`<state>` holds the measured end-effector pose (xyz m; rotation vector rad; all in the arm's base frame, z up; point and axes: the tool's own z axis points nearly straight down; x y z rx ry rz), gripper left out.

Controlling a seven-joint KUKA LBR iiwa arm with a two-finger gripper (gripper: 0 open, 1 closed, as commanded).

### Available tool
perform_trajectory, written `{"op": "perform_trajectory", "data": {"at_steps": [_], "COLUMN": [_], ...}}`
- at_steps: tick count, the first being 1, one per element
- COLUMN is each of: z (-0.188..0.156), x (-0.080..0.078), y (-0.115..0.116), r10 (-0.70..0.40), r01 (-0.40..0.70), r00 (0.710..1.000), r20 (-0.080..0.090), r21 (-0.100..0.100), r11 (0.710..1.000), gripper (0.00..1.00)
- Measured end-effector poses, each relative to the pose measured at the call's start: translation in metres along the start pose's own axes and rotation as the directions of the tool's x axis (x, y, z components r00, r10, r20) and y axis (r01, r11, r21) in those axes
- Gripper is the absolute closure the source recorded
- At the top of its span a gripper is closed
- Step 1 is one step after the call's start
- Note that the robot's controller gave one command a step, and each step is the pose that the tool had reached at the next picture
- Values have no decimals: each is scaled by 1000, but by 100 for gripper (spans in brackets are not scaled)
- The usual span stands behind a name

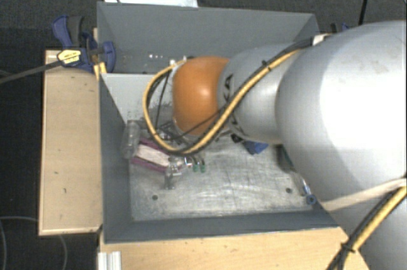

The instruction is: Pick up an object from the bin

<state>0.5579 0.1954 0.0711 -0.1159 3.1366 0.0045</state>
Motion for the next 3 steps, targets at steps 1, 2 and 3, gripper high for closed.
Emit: {"op": "perform_trajectory", "data": {"at_steps": [1,2,3], "z": [-2,-21,-52], "x": [-3,-4,-5], "y": [-3,-3,-3], "r10": [4,5,4], "r01": [-4,-5,-4], "r00": [1000,1000,1000], "r20": [7,0,1], "r21": [1,2,2], "r11": [1000,1000,1000], "gripper": [100,100,100]}}
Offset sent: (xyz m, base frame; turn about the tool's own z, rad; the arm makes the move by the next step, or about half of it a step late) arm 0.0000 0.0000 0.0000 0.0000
